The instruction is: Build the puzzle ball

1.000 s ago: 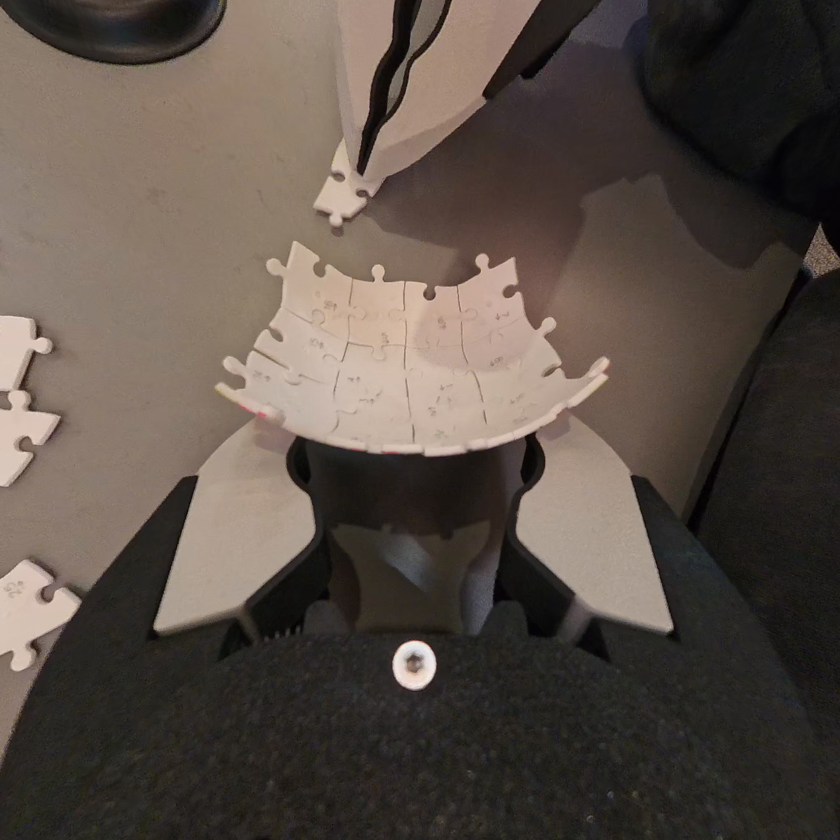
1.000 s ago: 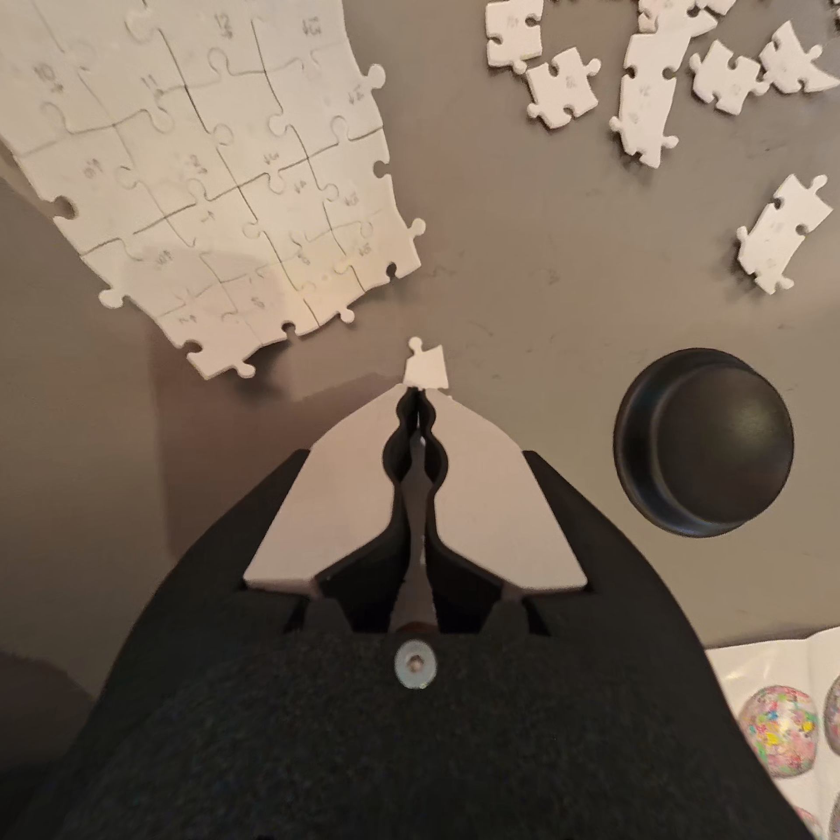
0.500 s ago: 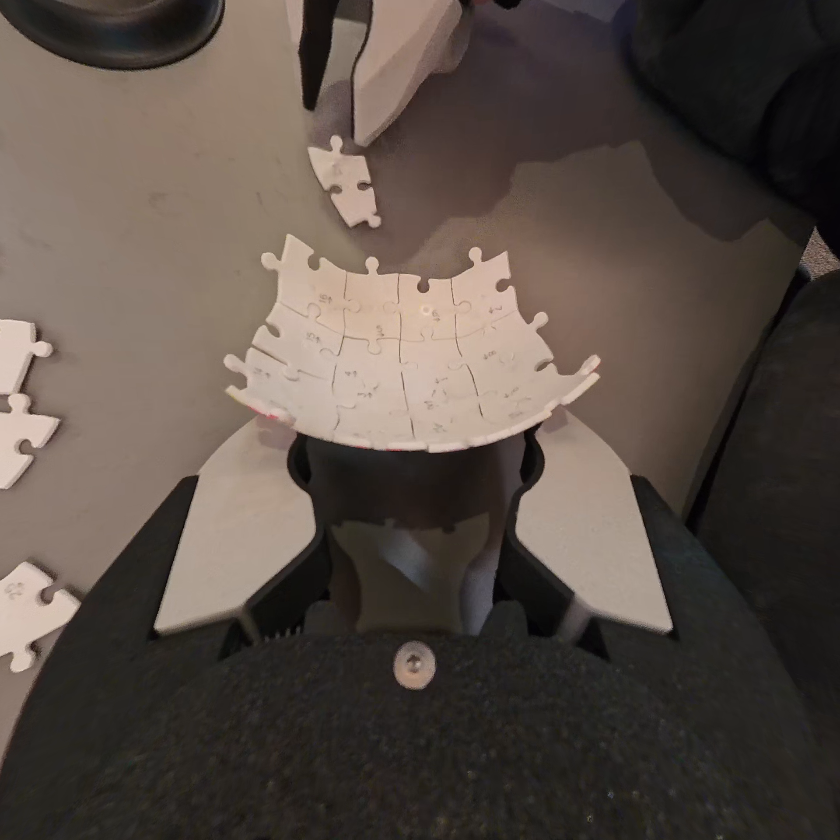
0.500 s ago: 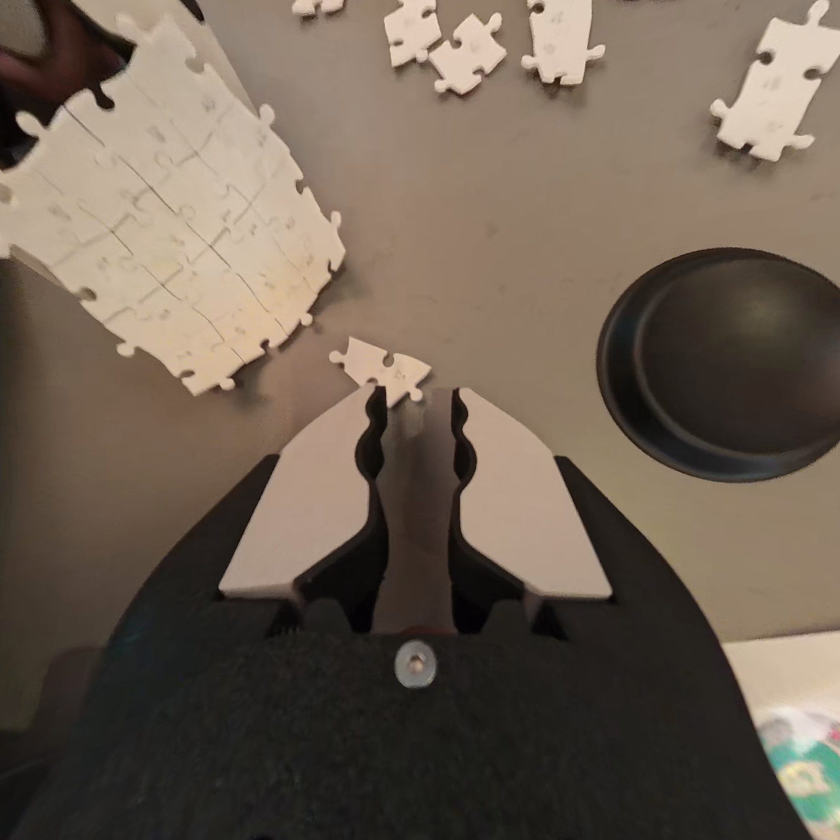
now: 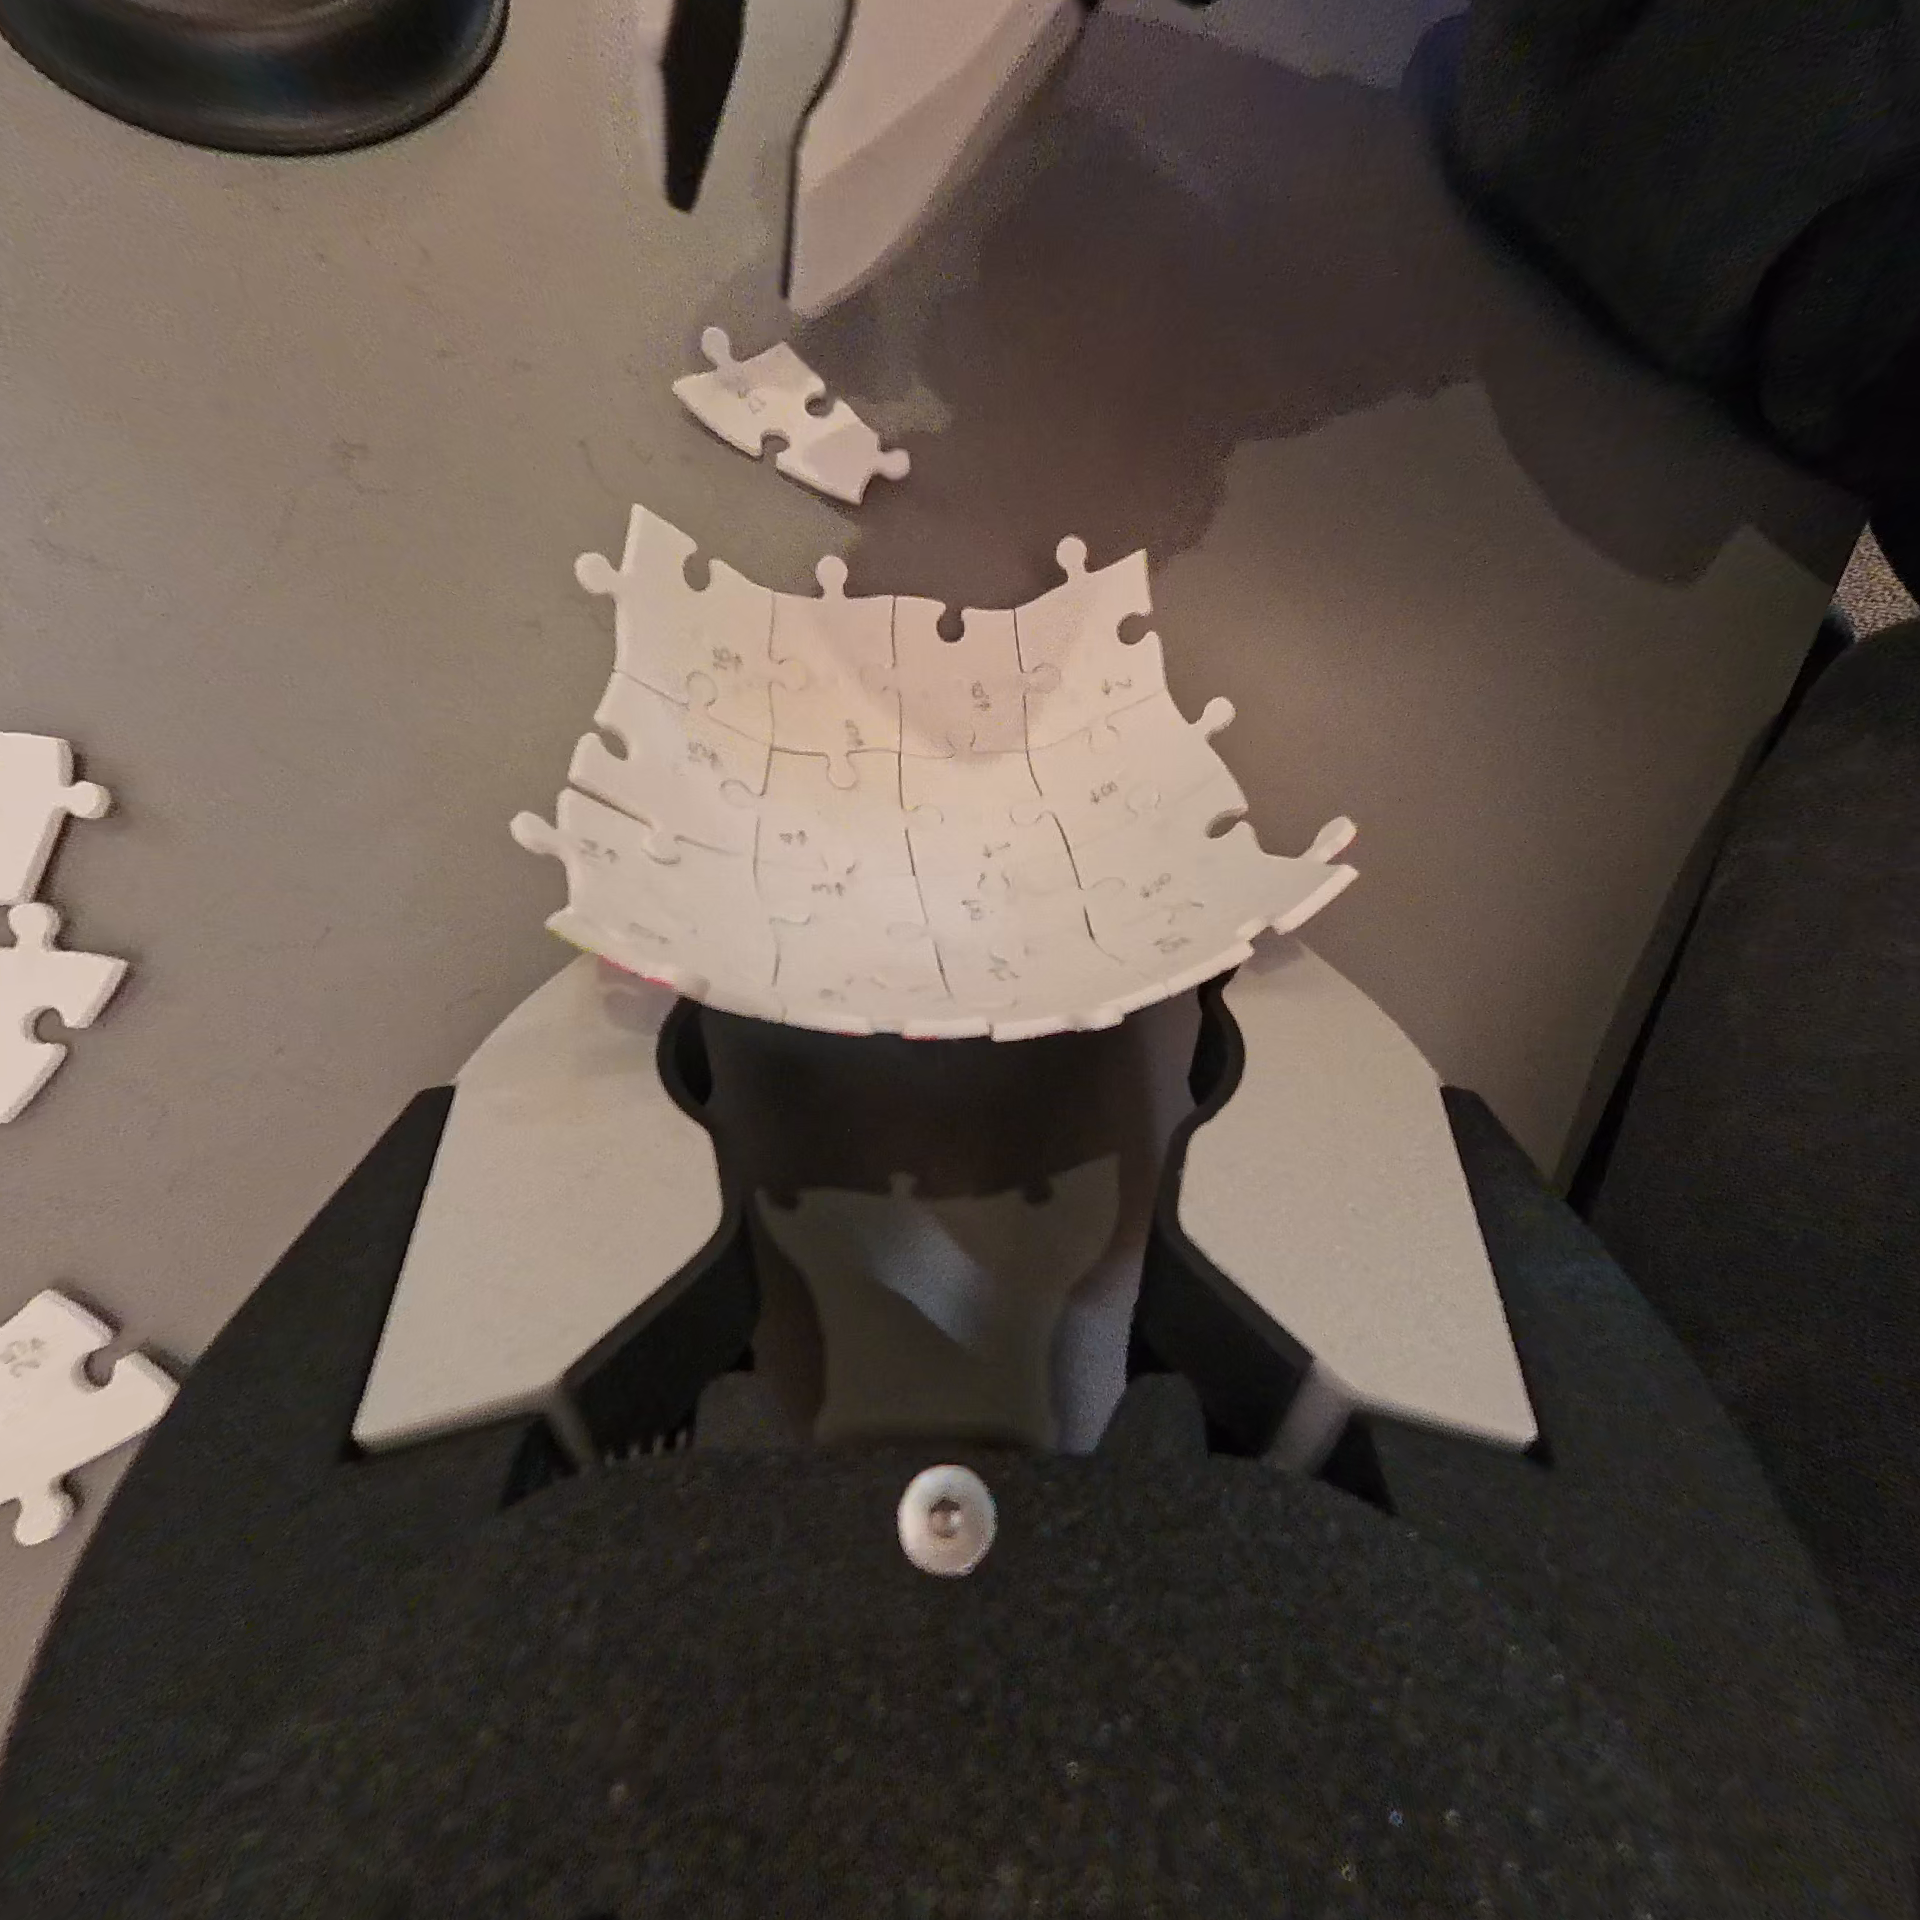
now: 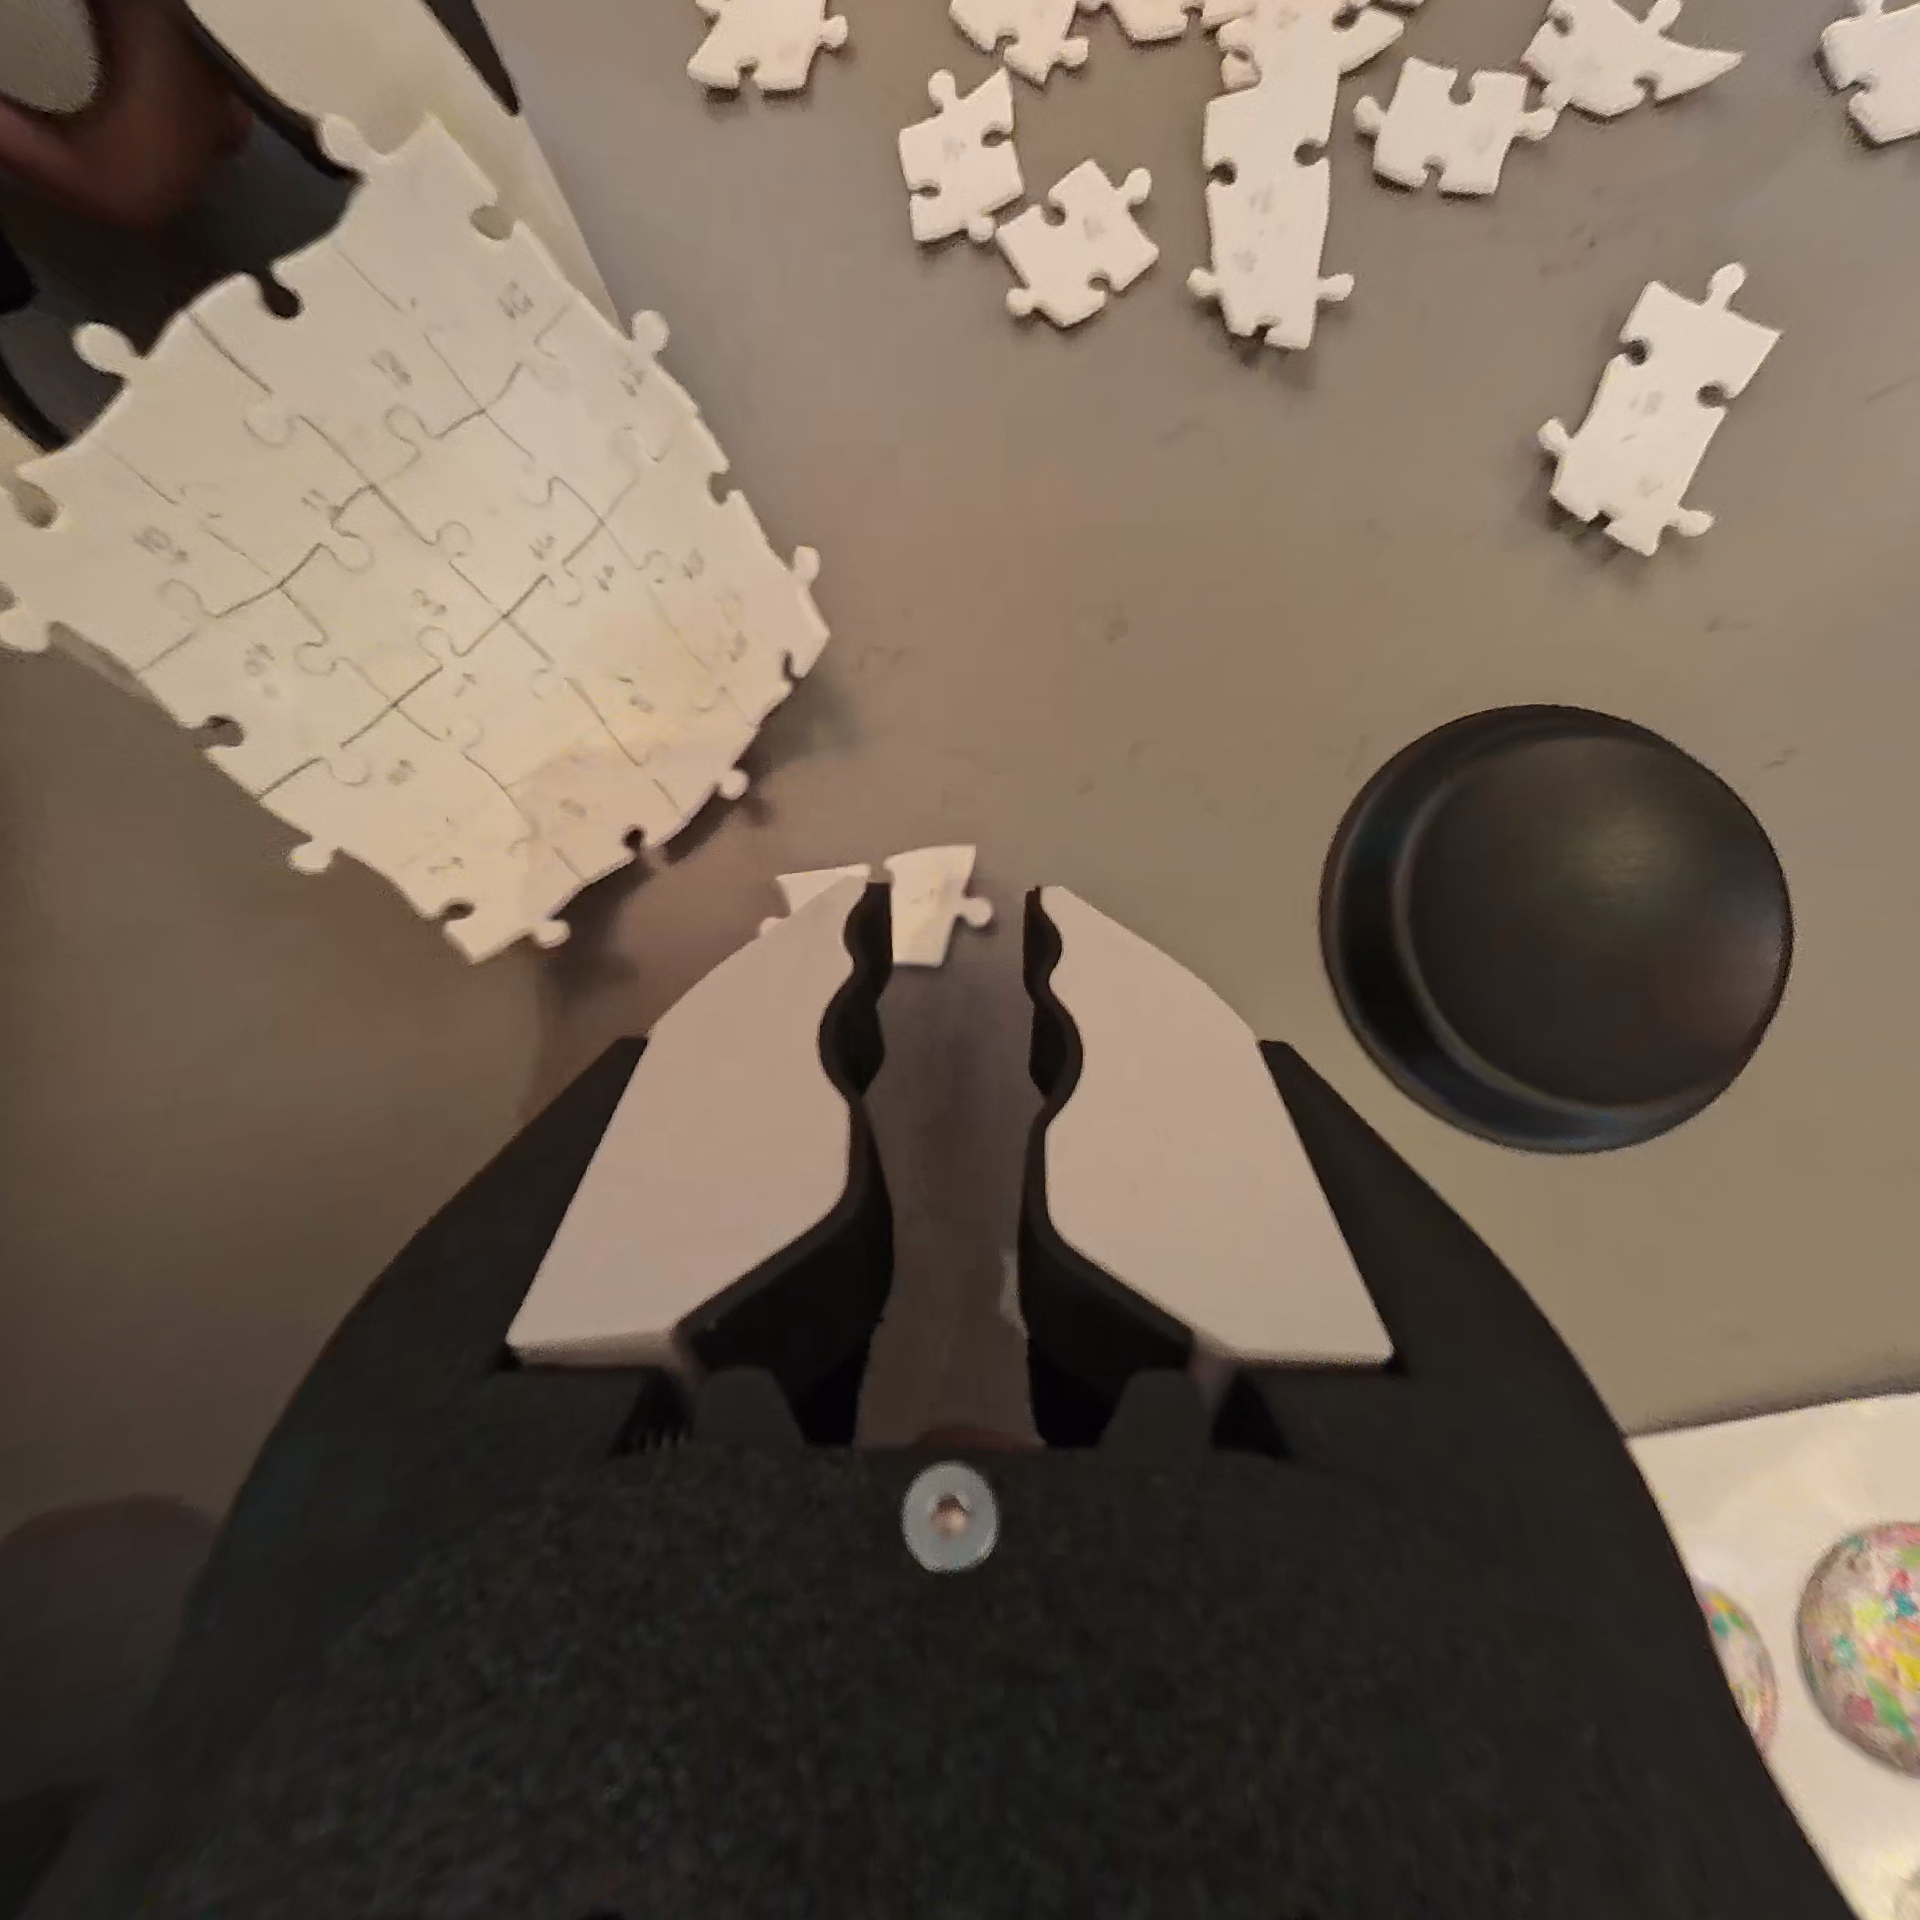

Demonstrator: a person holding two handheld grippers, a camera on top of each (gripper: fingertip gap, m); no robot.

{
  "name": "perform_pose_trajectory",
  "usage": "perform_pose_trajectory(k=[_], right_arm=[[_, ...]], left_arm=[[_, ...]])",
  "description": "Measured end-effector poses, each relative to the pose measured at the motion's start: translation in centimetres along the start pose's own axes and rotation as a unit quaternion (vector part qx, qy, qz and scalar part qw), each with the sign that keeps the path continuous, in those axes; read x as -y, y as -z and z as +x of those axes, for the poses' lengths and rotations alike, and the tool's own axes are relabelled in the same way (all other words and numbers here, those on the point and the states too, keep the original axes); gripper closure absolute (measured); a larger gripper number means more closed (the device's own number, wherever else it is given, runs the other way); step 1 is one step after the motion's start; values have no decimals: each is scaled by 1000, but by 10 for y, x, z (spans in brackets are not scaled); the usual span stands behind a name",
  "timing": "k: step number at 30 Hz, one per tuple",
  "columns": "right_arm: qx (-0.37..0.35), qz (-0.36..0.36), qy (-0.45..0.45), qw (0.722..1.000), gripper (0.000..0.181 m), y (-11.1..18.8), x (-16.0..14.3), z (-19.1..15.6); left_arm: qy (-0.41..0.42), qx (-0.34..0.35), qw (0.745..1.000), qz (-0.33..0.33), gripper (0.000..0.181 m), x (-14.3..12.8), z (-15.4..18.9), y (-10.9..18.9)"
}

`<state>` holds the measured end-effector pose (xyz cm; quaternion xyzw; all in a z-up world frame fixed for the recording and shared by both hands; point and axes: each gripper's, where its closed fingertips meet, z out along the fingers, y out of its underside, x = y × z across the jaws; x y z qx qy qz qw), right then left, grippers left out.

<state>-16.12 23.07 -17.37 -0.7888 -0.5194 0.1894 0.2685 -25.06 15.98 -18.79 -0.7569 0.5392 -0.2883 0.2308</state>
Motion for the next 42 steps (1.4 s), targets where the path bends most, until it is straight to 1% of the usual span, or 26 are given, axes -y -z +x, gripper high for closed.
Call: perform_pose_trajectory(k=[2,4,5,7,8,10,17,20,22,23,29,33,37,39,42], right_arm=[[7,-13,2,1000,158,3,-1,-11],[32,-3,15,999,165,1,1,-30],[38,6,22,999,165,-1,3,-37],[51,20,18,998,165,-6,4,-42],[58,11,8,998,165,-10,0,-43],[60,-14,-10,998,163,-15,-9,-40],[40,-21,-9,999,163,-11,-16,-33],[30,-10,-6,999,163,-9,-14,-31],[26,-21,-9,999,162,-11,-18,-29],[28,-13,-12,999,163,-11,-16,-29],[29,-20,-8,999,162,-11,-17,-29],[0,3,13,1000,160,-2,-11,-22],[-46,-9,48,998,144,-3,-16,-7],[-44,-16,67,997,144,-9,-17,-5],[-20,-15,53,998,147,-15,-15,-4]], left_arm=[[1,-1,1000,1,90,0,0,0],[1,-1,1000,2,90,1,0,1],[1,-2,1000,3,90,1,0,1],[2,-3,1000,3,90,1,0,1],[1,-4,1000,2,90,1,1,1],[-1,-2,1000,1,90,1,1,0],[0,-3,1000,2,90,1,2,1],[0,-4,1000,2,90,1,2,1],[0,-4,1000,2,90,1,3,0],[-1,-4,1000,1,90,1,3,0],[-1,-4,1000,2,90,2,3,1],[-1,-4,1000,1,90,1,3,1],[0,-5,1000,2,90,1,3,1],[0,-5,1000,1,90,1,3,1],[-1,-5,1000,-1,90,1,4,0]])
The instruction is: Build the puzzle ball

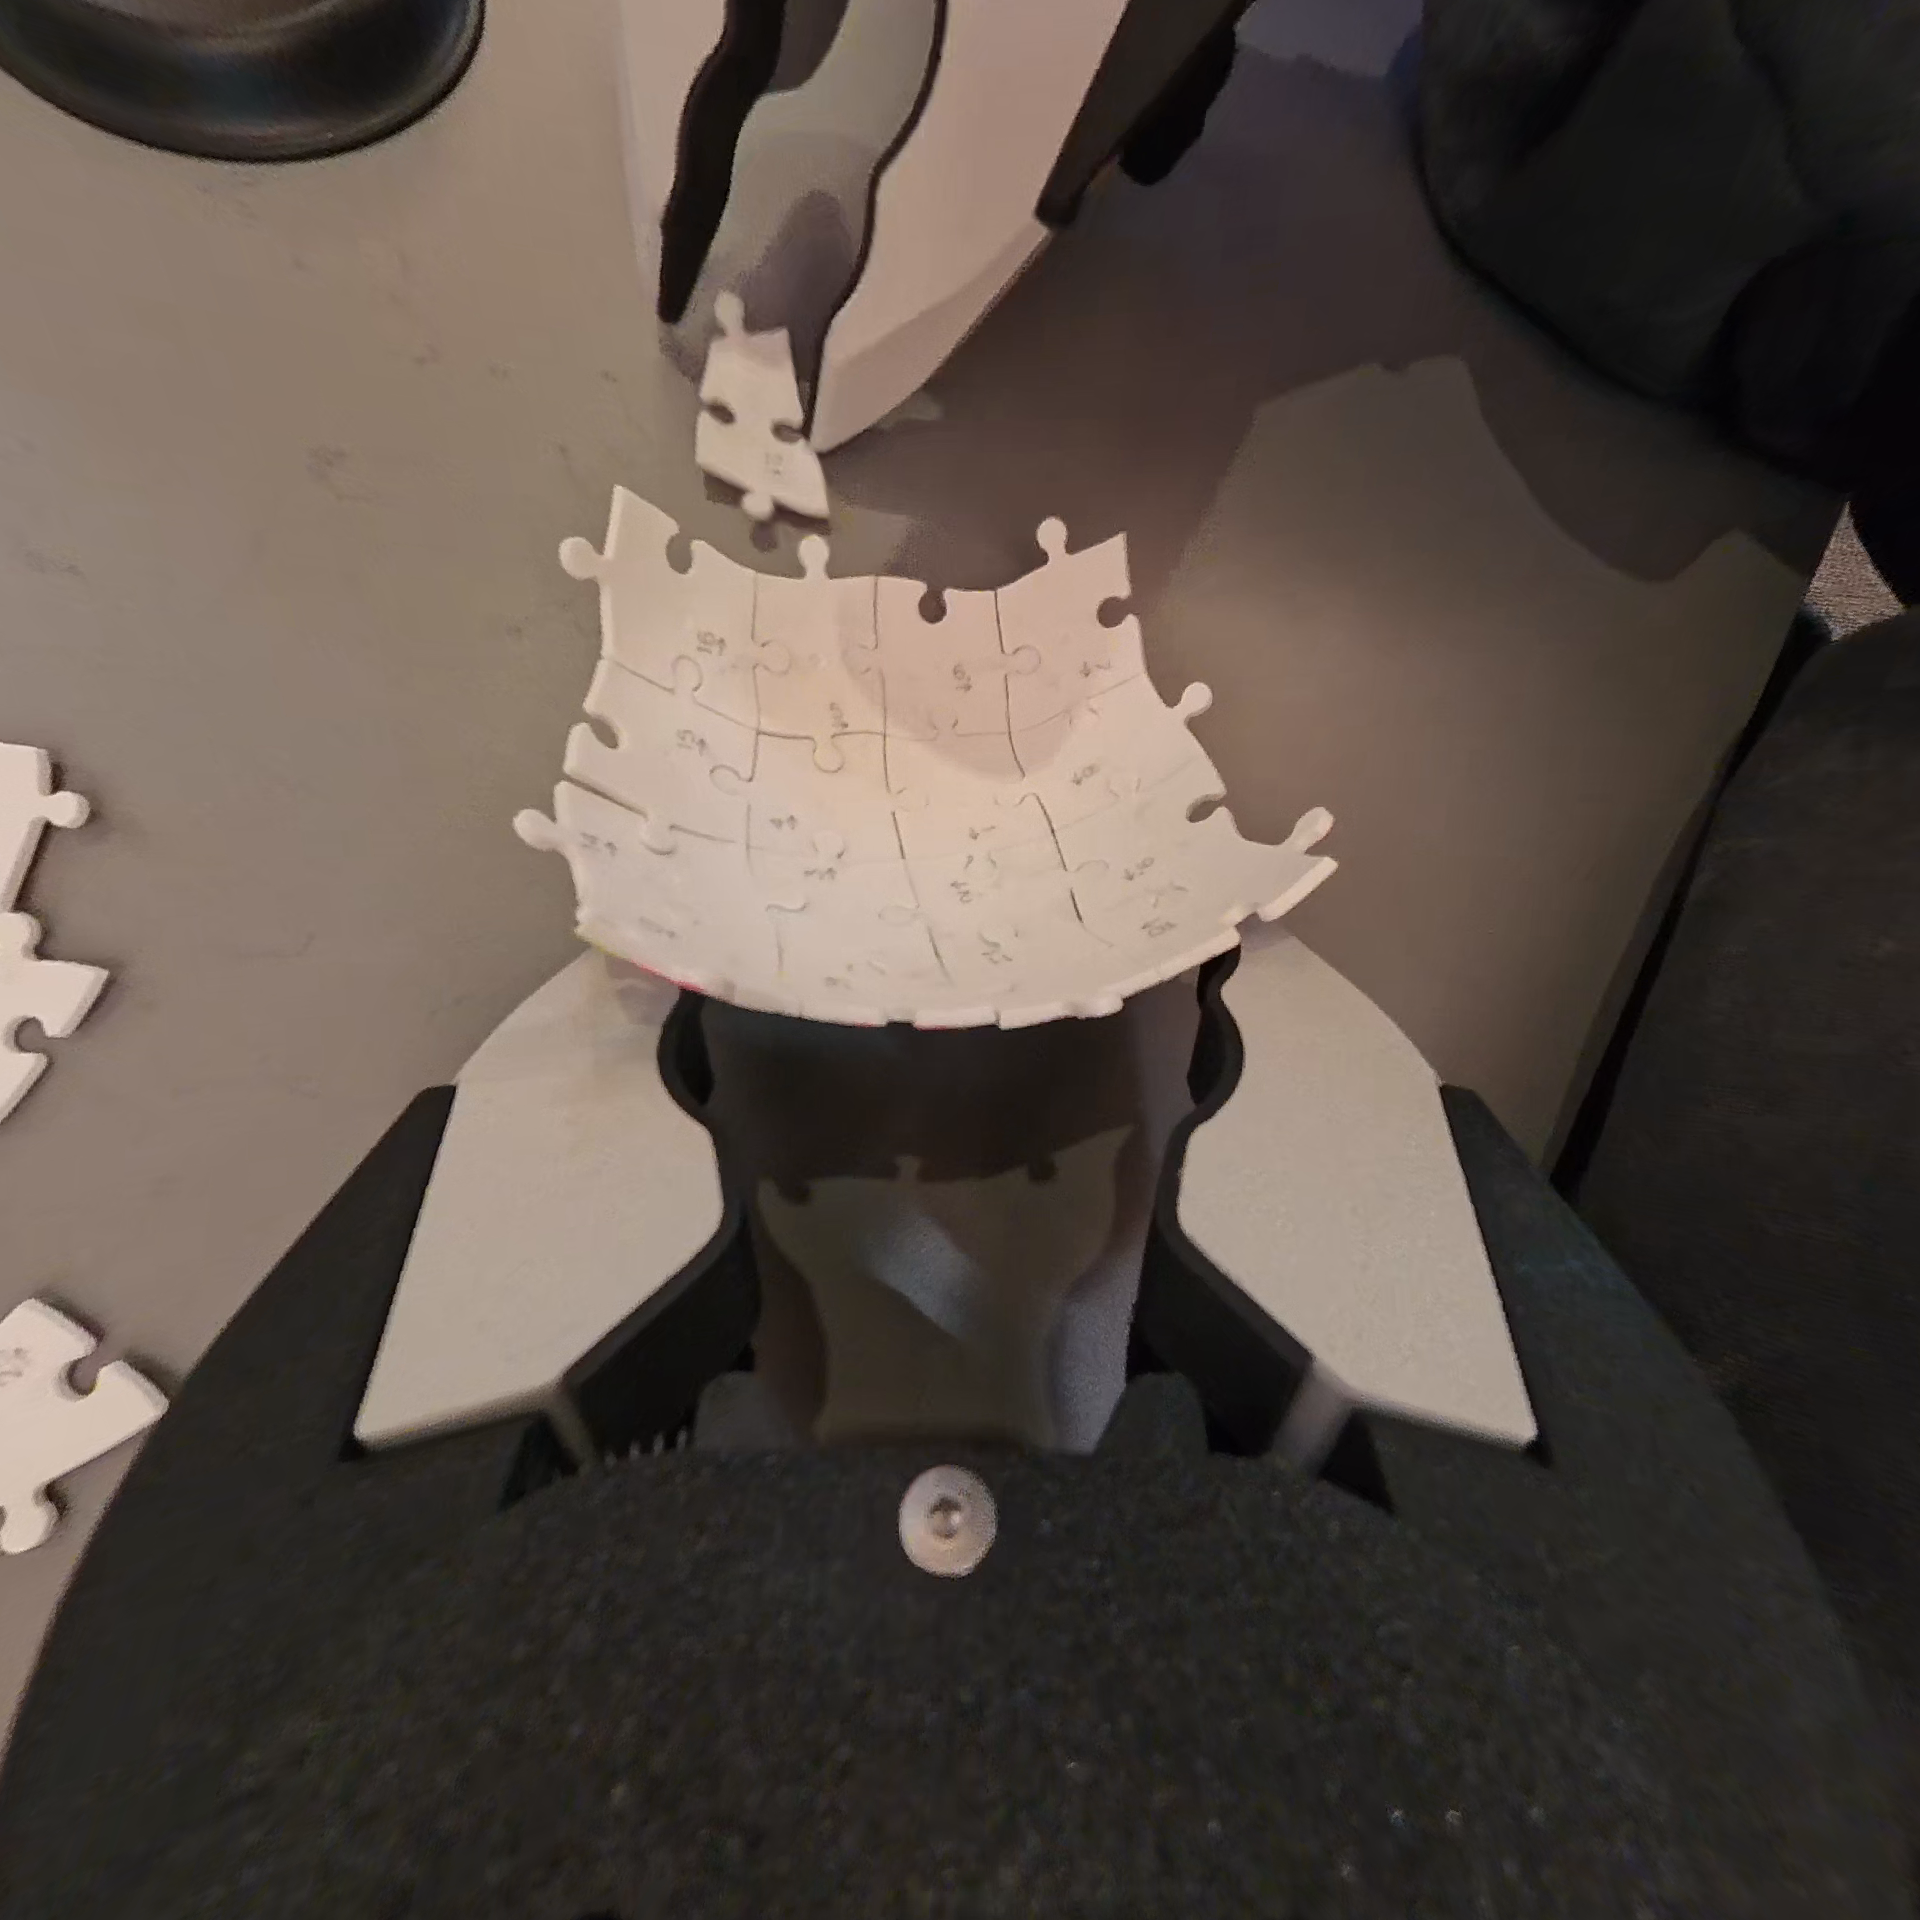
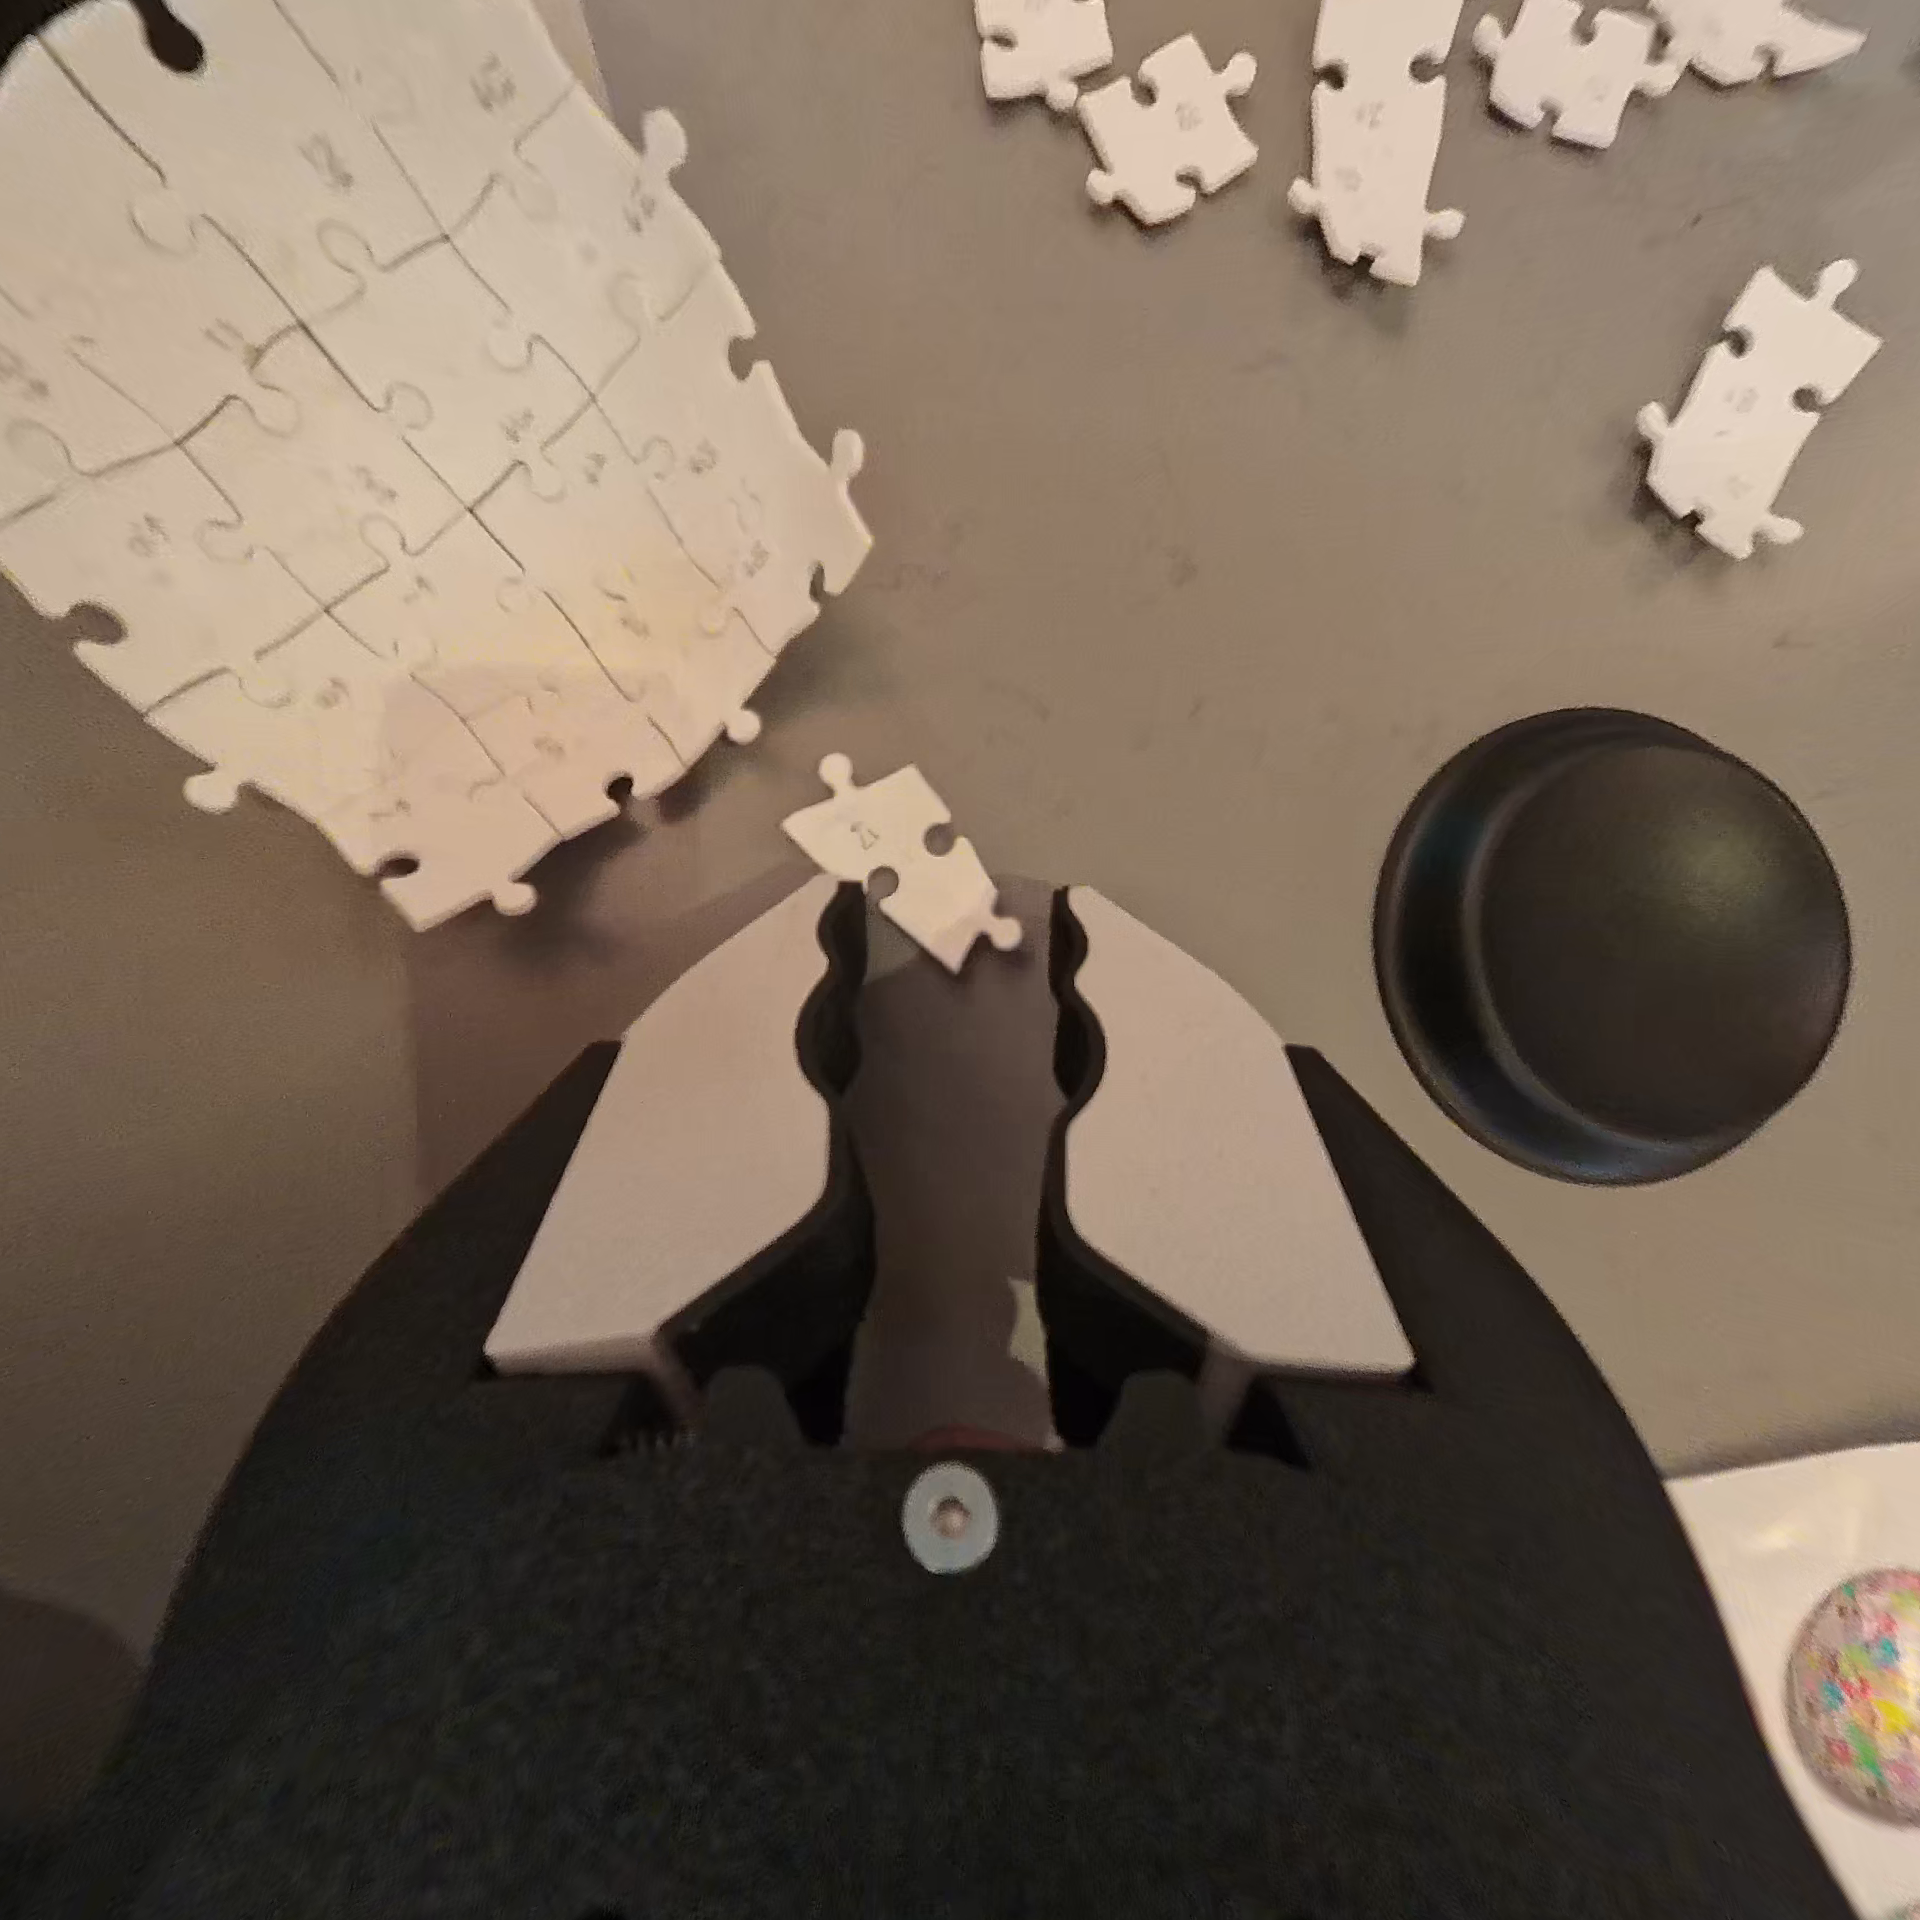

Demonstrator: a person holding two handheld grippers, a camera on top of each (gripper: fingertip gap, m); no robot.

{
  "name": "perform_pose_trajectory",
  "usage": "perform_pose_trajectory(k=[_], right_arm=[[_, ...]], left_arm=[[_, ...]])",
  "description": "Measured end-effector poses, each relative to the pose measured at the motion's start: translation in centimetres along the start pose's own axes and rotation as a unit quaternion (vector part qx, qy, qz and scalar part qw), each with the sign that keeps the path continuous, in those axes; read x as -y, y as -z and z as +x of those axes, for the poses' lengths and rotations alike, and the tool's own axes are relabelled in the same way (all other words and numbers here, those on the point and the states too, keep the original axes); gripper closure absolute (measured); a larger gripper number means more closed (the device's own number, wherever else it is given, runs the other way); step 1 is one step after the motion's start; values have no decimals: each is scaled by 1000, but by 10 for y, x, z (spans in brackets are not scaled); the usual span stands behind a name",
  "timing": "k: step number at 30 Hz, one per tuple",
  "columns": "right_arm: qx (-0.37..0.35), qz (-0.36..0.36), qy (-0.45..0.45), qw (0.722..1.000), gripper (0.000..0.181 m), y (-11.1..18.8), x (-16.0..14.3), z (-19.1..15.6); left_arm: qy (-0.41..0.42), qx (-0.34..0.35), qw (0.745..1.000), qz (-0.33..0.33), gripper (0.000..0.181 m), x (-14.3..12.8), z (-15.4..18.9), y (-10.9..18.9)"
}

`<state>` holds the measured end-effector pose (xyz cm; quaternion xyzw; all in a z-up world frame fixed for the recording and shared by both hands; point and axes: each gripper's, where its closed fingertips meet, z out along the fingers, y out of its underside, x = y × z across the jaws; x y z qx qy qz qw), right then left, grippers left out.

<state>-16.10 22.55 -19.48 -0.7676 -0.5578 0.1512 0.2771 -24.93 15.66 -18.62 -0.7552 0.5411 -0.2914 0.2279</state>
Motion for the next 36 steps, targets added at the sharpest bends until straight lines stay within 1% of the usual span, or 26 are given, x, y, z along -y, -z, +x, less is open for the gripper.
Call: perform_pose_trajectory(k=[2,16,18,20,21,22,25,26,28,30,31,34,36], right_arm=[[12,-5,-4,1000,159,-1,0,-1],[-29,-15,3,999,161,4,0,4],[-34,-4,10,999,161,11,9,2],[-44,9,31,998,161,20,24,-2],[-50,7,44,998,167,23,30,-4],[-57,1,63,996,181,25,34,-6],[-95,5,120,988,181,25,50,-7],[-95,8,129,987,181,22,52,-7],[-97,-16,112,989,181,18,40,-1],[-92,-4,82,992,181,22,31,3],[-100,-2,66,993,180,27,24,9],[-116,20,-11,993,168,46,4,29],[-120,32,-68,990,165,57,-8,45]], left_arm=[[0,1,1000,1,90,1,0,1],[4,-1,1000,4,91,1,-1,2],[5,0,1000,5,91,2,-1,2],[6,0,1000,5,91,1,-2,2],[6,0,1000,4,91,1,-2,2],[6,0,1000,4,91,1,-2,2],[6,0,1000,2,91,1,-2,1],[6,-1,1000,1,91,0,-2,1],[7,-1,1000,0,91,0,-2,1],[7,1,1000,2,91,1,-2,2],[7,0,1000,3,91,1,-2,2],[9,-1,1000,5,91,2,-2,2],[9,-5,1000,5,92,2,-1,2]])
